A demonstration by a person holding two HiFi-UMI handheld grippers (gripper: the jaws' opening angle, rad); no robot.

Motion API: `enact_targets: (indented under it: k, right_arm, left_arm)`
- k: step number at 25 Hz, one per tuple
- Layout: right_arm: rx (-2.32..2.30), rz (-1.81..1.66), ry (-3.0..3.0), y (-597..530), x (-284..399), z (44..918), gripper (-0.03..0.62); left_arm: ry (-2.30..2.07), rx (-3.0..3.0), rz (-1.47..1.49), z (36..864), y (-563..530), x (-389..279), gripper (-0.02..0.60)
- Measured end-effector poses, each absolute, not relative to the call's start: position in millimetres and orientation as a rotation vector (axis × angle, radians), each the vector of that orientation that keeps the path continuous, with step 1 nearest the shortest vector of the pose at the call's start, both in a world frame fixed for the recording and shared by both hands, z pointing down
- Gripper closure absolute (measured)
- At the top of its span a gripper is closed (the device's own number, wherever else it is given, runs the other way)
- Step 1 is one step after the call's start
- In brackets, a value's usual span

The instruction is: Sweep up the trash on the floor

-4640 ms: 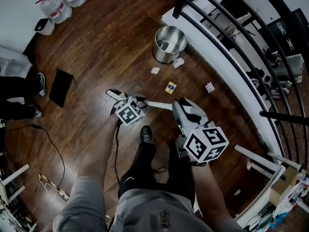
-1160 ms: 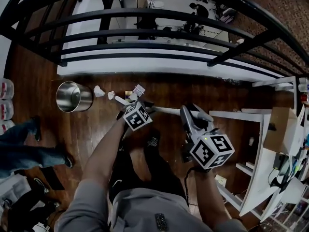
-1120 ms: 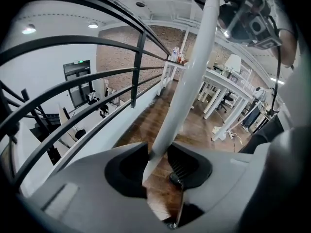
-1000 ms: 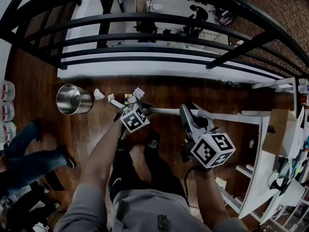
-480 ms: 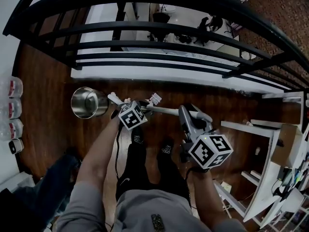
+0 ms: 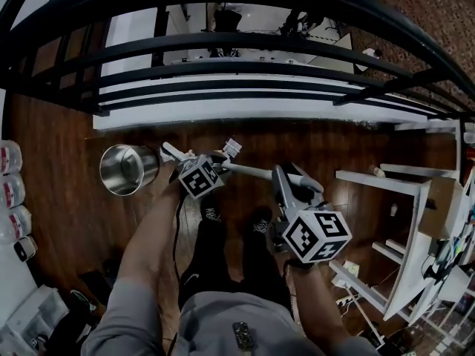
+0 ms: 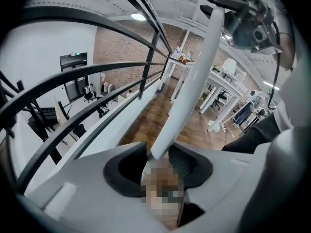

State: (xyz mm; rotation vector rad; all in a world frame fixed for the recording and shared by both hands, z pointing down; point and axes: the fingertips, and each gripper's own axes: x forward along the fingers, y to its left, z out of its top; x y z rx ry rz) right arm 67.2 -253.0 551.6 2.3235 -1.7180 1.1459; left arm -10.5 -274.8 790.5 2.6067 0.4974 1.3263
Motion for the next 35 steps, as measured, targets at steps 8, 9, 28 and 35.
enact_targets:
  k: [8,9,28,35]
  right_arm:
    - [2.401,1.109,-1.622,-197.8,105.7,538.9,0.503]
    - [2.412,1.099,-1.613,-188.9,111.1,536.6,0.503]
    - [2.503,1.195,-1.763,-170.8,148.7,519.0,0.503]
    - [2.462,1.274,-1.714,-228.8,106.4,567.3,0.503]
  left_arm:
    - [0.620,2.633,1.287,781.0,-223.1,40.9,0.436]
    - [0.635,2.637,1.280,779.7,-213.4,49.0,0.436]
    - [0.665,2.667,1.460,750.3,-213.2,57.2,0.446]
    - [0.704,2.612,1.553,799.9,-275.3,18.4,0.443]
